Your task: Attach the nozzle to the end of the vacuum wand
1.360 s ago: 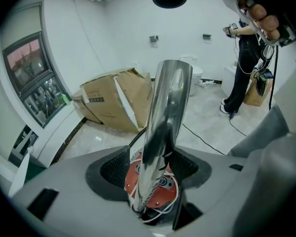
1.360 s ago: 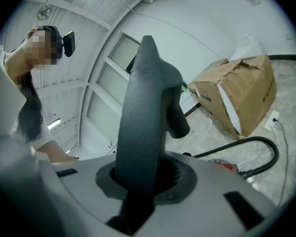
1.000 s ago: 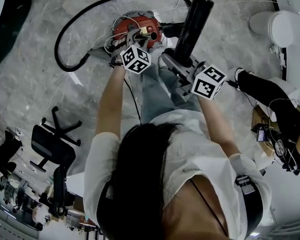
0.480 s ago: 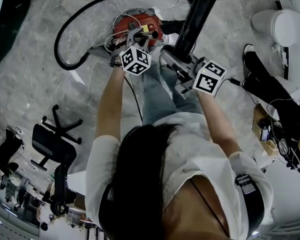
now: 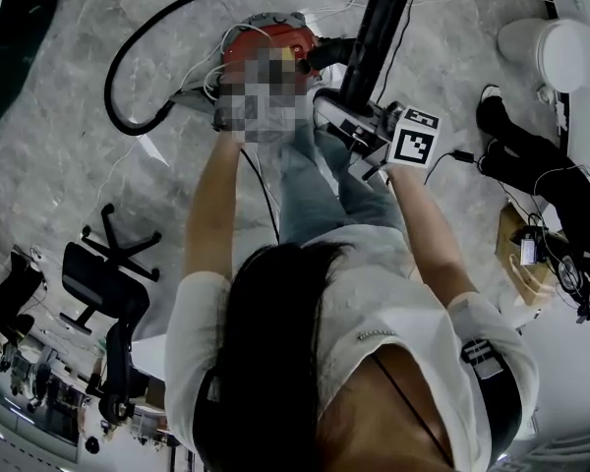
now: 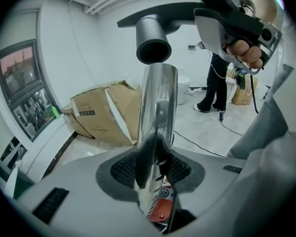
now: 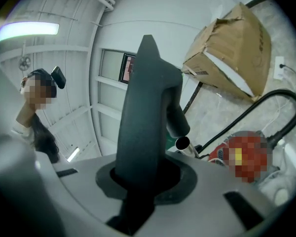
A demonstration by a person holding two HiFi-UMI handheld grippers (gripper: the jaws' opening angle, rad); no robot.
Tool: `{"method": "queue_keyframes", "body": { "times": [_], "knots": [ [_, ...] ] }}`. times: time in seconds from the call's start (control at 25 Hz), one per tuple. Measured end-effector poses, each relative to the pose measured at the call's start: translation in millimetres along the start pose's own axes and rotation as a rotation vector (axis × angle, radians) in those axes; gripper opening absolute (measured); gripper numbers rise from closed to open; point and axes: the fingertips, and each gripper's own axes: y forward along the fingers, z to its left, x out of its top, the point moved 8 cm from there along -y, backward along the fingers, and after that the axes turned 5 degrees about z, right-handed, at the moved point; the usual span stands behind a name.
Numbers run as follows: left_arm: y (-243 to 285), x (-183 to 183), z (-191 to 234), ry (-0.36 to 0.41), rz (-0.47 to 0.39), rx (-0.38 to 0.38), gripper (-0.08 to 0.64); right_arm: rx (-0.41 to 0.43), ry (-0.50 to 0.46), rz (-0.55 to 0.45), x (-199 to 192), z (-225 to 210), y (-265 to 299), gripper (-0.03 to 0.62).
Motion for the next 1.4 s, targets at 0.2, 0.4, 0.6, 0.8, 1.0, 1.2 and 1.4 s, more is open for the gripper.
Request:
{"method": "queue_keyframes", "body": {
  "times": [0.2,0.4,0.6,0.8,1.0,1.2,1.4],
  "knots": [
    [-0.3,1.6,-3.4,-0.011,0.0,0.002,0.135,0.073,0.096,0.017,-0.8,-11.0,-0.7,0.083],
    [0.4,1.2,-2.7,-0.01,0.003,-0.005,0.135,0.103,0.149,0.033,0.1,-15.8,1.2,0.083],
    [-1.3,0.5,-4.1,0.003,-0.004,-0.01,0.135,0.104,0.148,0.073,-1.9,-20.4,0.4,0.083],
    [-0.4,-0.8,-3.7,0.002,-0.005,-0.015,0.135,0.159,0.239,0.09,-1.2,-24.0,4.6,0.083],
    [1.6,0.6,-1.0,-0.016,-0.004,-0.013,0.135,0.167,0.28,0.109,-0.6,-28.1,7.1,0.083],
    [2.5,1.6,-2.0,-0.015,-0.002,-0.018,0.135,0.165,0.267,0.16,-3.9,-27.2,9.5,0.083],
    [1.5,1.2,-2.3,-0.016,0.0,-0.022,0.135,0.123,0.236,0.167,-8.7,-24.4,11.7,0.081]
  ]
}}
